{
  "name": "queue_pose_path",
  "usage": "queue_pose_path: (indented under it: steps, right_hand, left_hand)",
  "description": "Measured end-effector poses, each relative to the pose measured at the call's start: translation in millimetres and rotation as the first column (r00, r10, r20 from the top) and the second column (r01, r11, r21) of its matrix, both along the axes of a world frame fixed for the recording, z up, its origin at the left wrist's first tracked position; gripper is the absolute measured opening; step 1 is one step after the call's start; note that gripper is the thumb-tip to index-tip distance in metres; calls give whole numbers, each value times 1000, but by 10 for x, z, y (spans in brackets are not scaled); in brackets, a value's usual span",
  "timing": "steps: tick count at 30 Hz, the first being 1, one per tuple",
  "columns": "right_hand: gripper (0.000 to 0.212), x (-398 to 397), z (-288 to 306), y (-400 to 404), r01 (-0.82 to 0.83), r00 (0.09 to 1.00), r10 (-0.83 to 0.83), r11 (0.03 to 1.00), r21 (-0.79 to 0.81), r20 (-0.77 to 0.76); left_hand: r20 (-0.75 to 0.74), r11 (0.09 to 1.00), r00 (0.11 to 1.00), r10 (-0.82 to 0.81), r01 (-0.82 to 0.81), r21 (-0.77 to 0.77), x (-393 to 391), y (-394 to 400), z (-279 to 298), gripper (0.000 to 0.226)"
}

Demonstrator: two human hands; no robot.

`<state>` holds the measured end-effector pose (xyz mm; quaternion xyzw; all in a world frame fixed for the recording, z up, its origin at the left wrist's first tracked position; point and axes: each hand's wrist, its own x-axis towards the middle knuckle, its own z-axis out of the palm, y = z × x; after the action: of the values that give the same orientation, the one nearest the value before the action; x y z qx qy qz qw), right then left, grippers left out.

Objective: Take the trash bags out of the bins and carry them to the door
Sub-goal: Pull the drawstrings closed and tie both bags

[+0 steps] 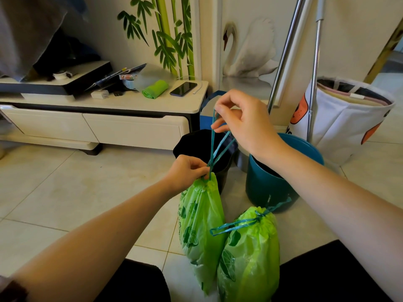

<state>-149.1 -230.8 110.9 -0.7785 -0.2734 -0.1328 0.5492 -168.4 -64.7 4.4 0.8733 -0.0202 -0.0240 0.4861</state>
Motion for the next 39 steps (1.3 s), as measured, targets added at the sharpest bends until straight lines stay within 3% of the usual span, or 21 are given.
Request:
queue_pose_path:
  steps: [4,9,13,15,18,21,23,26,29,31,34,36,38,39]
  right_hand:
    - [12,-18,9,14,-15,1000,14,1000,7,7]
    - [12,-9,-15,17,-20,1000,20,1000,21,-1]
    - [11,49,-41,-3,9,999,-7,999,51,-38]
    - [10,73,-56,0,15,998,-10,997,71,-62]
    - [8,101,-75,12,5,993,8,994,112,-118]
    - [6,141,-82,-3,7,983,12,994,107,-182]
    - [7,194,-129,-36,42,972,-33,999,33,-233]
    - [35,255,-272,-108,56,935,-135,969,-239,-327]
    - [40,194,-414,-142,-165,931,-83,773,-612,-356]
    - [43,131,-493,-120,-306,912,-6,657,-689,-410]
    - [60,80,-576,-80,-403,868,27,620,-673,-496]
    - [52,79,-598,-57,-429,866,45,576,-695,-498]
    - [18,114,-579,-63,-403,896,73,547,-734,-437]
    - [14,131,-553,-74,-380,911,87,555,-740,-403]
  left_hand:
    - [-44,997,996,80,-80,3,6,3,-5,21]
    - [-148,978,974,-169,184,95,-9,-26,59,15]
    - [-152,942,949,-277,300,150,-27,-37,91,14]
    - [-126,938,952,-278,298,178,-20,-29,68,10]
    - [-91,944,963,-254,267,192,1,-25,43,27]
    - [-134,960,961,-241,256,109,-12,-5,41,29]
    - [-159,972,962,-224,232,33,-13,38,23,28]
    - [-194,983,963,-186,183,-33,-3,93,22,26]
    - [-223,986,961,-165,151,-76,-7,113,52,26]
    - [-234,987,960,-152,133,-96,-9,119,61,29]
    - [-264,983,956,-130,90,-160,2,124,67,32]
    - [-283,978,953,-109,53,-201,13,128,69,33]
    - [-300,977,951,-73,9,-212,29,140,56,36]
    - [-310,975,949,-56,-15,-220,33,146,51,36]
